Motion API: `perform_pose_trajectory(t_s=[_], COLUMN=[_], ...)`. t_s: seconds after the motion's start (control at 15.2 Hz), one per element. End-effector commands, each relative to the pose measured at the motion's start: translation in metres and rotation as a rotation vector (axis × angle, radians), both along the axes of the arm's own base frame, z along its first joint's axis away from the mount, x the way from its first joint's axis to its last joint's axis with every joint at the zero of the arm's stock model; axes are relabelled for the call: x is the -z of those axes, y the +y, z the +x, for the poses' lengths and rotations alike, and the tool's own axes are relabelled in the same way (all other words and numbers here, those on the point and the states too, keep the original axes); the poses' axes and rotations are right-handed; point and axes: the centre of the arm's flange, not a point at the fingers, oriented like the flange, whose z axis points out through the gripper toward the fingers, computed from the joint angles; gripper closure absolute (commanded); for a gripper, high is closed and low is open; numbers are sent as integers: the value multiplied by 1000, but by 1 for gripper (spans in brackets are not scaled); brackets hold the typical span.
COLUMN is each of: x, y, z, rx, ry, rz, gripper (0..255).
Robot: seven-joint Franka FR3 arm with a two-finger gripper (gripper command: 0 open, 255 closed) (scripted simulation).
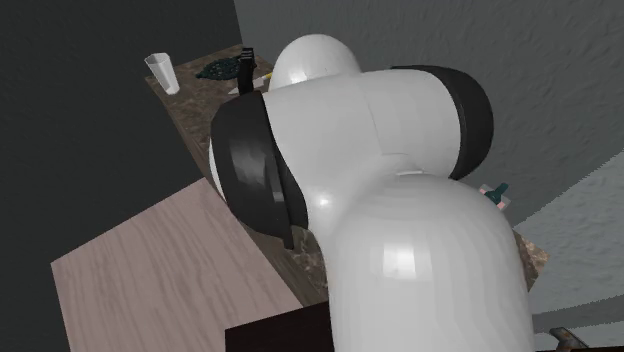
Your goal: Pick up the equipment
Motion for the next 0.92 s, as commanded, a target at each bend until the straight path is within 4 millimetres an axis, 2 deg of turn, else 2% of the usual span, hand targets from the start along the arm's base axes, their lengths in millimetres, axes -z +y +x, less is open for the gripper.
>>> perform_pose_trajectory(t_s=[0.0,0.53,0.66,0.73,0.86], x=[21,62,62,63,63], y=[0,0,0,0,0], z=[16,17,17,17,17], rx=[17,18,18,18,18], ry=[-6,-7,-7,-7,-7], rz=[0,0,0,0,0], gripper=[0,0,0,255,255])
